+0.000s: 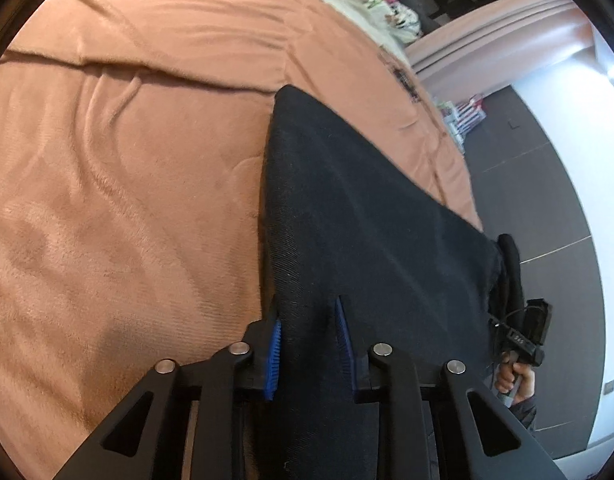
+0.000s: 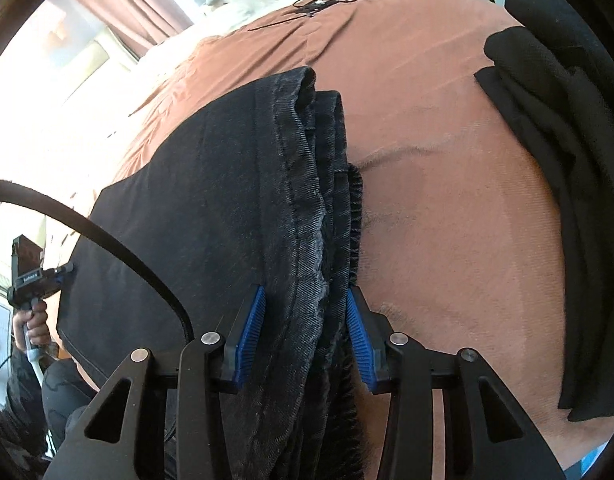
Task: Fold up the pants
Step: 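Lift the folded hem with the right tool while the left tool grasps the pants, then carry the hem with the right tool over toward the waistband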
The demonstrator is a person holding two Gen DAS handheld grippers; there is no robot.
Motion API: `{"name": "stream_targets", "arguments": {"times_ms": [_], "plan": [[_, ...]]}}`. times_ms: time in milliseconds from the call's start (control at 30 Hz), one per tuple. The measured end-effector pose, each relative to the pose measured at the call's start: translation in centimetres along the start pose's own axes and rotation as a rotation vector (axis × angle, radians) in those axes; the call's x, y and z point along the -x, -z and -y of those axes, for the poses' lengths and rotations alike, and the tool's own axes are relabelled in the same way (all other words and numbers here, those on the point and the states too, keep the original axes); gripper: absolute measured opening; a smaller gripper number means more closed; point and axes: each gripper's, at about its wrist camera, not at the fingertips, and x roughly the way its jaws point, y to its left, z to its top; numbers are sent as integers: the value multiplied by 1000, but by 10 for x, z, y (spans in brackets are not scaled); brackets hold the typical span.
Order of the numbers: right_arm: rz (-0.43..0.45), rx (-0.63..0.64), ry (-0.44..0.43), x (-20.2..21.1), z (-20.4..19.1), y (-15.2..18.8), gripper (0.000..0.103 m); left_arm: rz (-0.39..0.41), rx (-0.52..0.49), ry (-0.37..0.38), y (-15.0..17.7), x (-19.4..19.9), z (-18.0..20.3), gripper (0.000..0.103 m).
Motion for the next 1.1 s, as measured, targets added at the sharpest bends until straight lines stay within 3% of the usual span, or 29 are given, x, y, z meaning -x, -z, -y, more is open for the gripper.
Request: {"name": "stream_targets", "arguments": {"times_ms": [100, 233, 300, 367, 467, 800, 1100], "plan": [[-6, -19, -25, -5, 4, 0, 48, -36, 32, -8, 1, -12, -8, 26], [-32, -82, -93, -16, 19, 0, 51, -27, 70, 22, 8, -14, -12, 26], [-41, -111, -135, -17, 29, 0, 51, -10, 67, 21, 9, -9, -11, 11], [-43, -121, -161, -15, 35, 0, 52, 13, 29, -6, 10, 0, -5, 8], [-33, -158, -236, -13, 43, 2, 38, 44, 26, -5, 7, 15, 3, 7], [-38, -154, -214, -14, 28, 5, 29, 112, -2, -33, -2, 52, 10, 7], [-67, -88, -233, -37, -19, -4, 26, 173, 21, -73, 0, 92, -19, 7]]}}
